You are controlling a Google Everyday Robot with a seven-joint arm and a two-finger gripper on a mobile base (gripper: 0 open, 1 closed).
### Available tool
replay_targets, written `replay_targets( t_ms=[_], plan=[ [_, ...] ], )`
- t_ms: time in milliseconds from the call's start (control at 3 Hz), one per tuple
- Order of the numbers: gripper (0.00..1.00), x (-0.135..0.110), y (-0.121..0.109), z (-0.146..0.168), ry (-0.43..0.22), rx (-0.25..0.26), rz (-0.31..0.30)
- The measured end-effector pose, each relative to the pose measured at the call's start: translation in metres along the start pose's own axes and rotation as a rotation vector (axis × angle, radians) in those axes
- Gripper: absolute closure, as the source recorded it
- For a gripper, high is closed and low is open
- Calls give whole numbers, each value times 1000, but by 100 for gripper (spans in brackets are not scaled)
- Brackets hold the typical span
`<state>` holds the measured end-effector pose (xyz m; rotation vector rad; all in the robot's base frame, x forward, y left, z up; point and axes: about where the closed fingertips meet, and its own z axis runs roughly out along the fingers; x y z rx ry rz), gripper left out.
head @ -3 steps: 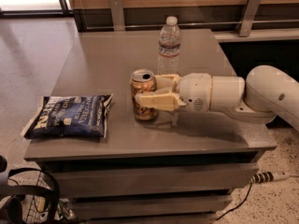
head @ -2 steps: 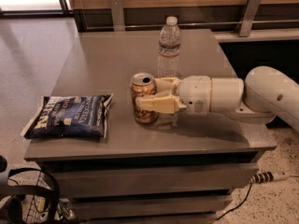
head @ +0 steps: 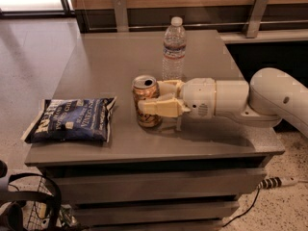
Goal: Move orange can near blue chip bag
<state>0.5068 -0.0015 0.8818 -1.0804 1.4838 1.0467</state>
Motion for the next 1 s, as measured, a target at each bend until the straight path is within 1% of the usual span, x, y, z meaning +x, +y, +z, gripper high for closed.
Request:
replay_targets(
  t_ms=[333,667,1000],
  plan=[
    [13,-1,1,2,1,-5,-2],
    [0,-1,2,4,1,-8,-3],
    [0,-1,2,4,1,-8,-3]
  ],
)
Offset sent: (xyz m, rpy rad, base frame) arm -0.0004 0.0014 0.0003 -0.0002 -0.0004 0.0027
